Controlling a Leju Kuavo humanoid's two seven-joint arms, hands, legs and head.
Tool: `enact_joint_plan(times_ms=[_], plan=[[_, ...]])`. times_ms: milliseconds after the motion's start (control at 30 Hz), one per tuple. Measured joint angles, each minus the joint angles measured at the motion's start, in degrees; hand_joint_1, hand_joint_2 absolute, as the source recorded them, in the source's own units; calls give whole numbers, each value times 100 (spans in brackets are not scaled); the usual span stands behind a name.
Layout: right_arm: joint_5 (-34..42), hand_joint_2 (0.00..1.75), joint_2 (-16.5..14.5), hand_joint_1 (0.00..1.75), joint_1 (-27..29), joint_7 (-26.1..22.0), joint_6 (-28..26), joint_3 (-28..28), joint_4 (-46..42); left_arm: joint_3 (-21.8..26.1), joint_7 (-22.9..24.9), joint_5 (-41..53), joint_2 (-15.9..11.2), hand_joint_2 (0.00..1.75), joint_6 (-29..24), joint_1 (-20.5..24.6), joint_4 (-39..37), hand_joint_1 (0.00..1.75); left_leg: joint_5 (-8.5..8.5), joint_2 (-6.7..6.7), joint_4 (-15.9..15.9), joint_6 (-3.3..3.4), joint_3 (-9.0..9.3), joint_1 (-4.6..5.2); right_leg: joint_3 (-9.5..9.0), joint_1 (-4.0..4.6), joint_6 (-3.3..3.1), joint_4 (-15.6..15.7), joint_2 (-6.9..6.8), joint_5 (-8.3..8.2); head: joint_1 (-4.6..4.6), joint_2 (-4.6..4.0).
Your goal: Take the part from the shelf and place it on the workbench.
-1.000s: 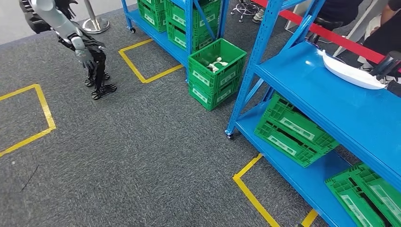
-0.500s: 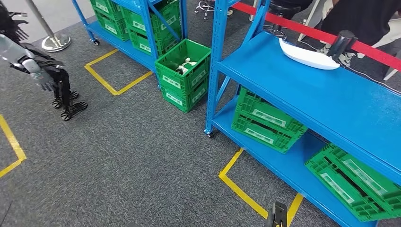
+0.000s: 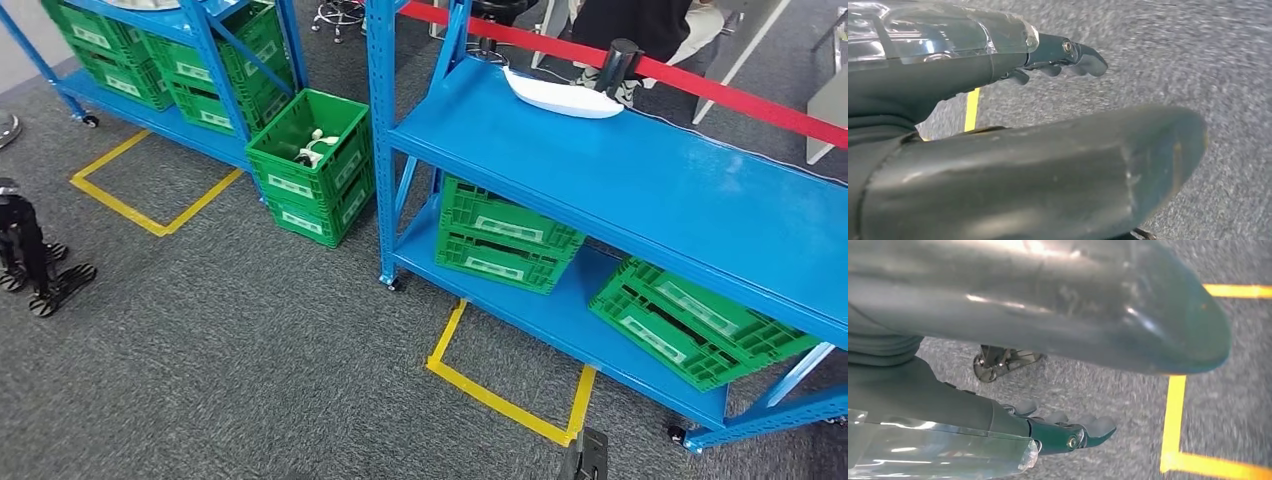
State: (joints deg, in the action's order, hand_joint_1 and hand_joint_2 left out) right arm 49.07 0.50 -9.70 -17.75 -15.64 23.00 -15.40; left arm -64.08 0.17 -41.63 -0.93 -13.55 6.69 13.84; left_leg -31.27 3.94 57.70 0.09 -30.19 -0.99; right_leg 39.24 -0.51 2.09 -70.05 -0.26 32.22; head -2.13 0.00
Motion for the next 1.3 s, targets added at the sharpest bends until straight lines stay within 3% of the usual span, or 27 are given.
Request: enact_joint_plan(times_ms=[33,100,167,233,300,367,433,467,500,533,567,600,667,733,767,800,867,933,967,1033,1100,1167,1233,1300], plan=[[33,0,18,0,0,-25,12,1,-3,-1,9,17,13,0,1,20,1,0,-25,51,-1,-12,34,2,-179,9,-28,380,-73,-226,-14,0],[68,0,55,0,-22,-55,27,2,-10,0,19,39,41,0,1,55,2,0,-71,131,-5,-46,79,17,-491,69,-110,1012,-298,-448,-32,0],[116,0,80,0,-38,-85,66,3,-15,0,32,78,63,0,-3,71,2,0,-93,208,-20,-98,101,32,-579,127,-184,1200,-391,-417,-33,0],[225,0,114,0,2,-135,170,4,-16,-1,72,158,92,0,-36,94,3,0,-127,224,-37,-155,145,37,-603,115,-244,1255,-301,-418,-31,0],[342,0,158,0,62,-175,307,4,-14,-4,113,231,135,0,-108,133,7,0,-298,-66,192,-193,68,23,-661,72,-297,1323,-207,-433,-1,0],[409,0,193,0,88,-187,391,3,-9,-7,125,250,160,0,-181,138,9,0,-610,-376,874,-208,-288,2,-693,56,-340,1349,-85,-429,55,0],[432,0,211,0,115,-172,405,2,-4,-7,123,225,161,0,-226,93,7,0,-750,-420,1486,-222,-678,-3,-715,65,-367,1345,87,-408,90,0],[433,0,214,0,139,-158,397,2,-2,-7,121,205,157,0,-240,68,5,0,-655,-422,1533,-225,-763,-3,-737,67,-368,1340,181,-392,104,0],[434,0,213,0,162,-144,386,2,3,-7,117,188,151,0,-248,50,4,0,-445,-441,1358,-222,-742,-4,-764,64,-359,1331,273,-370,122,0],[434,0,212,0,178,-132,375,2,7,-7,114,175,146,0,-254,42,4,0,-178,-506,1032,-215,-646,-8,-792,57,-341,1315,360,-341,146,0],[433,0,210,0,184,-123,367,2,11,-7,116,163,142,0,-256,40,3,0,22,-664,703,-201,-531,-22,-808,55,-313,1290,438,-309,177,0],[432,0,210,0,178,-114,361,2,15,-6,120,155,139,0,-256,39,3,0,138,-803,406,-185,-415,-37,-806,50,-279,1256,514,-277,201,0],[421,0,212,0,160,-99,356,3,16,-5,155,129,134,0,-256,28,1,0,123,-951,190,-138,-307,-40,-771,24,-207,1224,648,-254,225,0],[373,0,210,0,156,-75,348,13,18,-5,210,74,122,0,-257,17,0,0,106,-797,143,-74,-261,-26,-740,-11,-142,1228,764,-251,220,0],[332,0,198,0,153,-61,337,25,19,-4,227,27,114,0,-257,16,1,0,101,-712,118,-39,-234,-27,-710,-10,-110,1180,705,-213,209,0],[275,0,182,0,137,-39,308,46,19,-2,226,-31,106,0,-256,17,1,0,98,-609,92,-5,-205,-33,-637,-6,-78,1035,578,-131,176,0],[151,0,117,0,77,15,203,113,18,15,198,-174,76,0,-225,3,-1,0,64,-387,69,43,-151,-19,-315,-2,-21,423,231,154,88,0],[77,0,37,0,36,63,81,189,17,52,223,-274,33,0,-142,-15,-9,0,16,-169,68,53,-113,-3,35,-12,12,-210,80,348,28,0],[68,0,-2,0,36,72,41,223,16,72,264,-293,13,0,-96,-16,-14,0,-9,-80,68,47,-89,0,93,-14,15,-297,47,302,9,0],[82,0,-53,0,39,74,17,269,16,92,348,-293,-7,0,-29,-3,-22,0,-59,53,67,27,-22,3,-107,-7,-20,142,-30,-73,-20,0],[102,0,-74,0,10,73,20,286,16,97,381,-282,-8,0,-8,12,-25,0,-104,153,61,-9,33,13,-446,53,-103,832,-265,-378,-35,0],[122,0,-81,0,-36,72,23,305,16,99,387,-275,-7,0,-4,19,-25,0,-128,245,50,-60,51,30,-587,121,-183,1145,-426,-393,-43,0],[142,0,-83,0,-44,72,23,325,16,100,383,-272,-8,0,-2,27,-26,0,-148,328,20,-118,84,40,-604,125,-237,1217,-344,-381,-49,0],[171,0,-91,0,-34,67,19,339,16,100,363,-269,-11,0,-1,41,-27,0,-264,36,127,-169,75,26,-652,87,-289,1294,-230,-409,-29,0]])
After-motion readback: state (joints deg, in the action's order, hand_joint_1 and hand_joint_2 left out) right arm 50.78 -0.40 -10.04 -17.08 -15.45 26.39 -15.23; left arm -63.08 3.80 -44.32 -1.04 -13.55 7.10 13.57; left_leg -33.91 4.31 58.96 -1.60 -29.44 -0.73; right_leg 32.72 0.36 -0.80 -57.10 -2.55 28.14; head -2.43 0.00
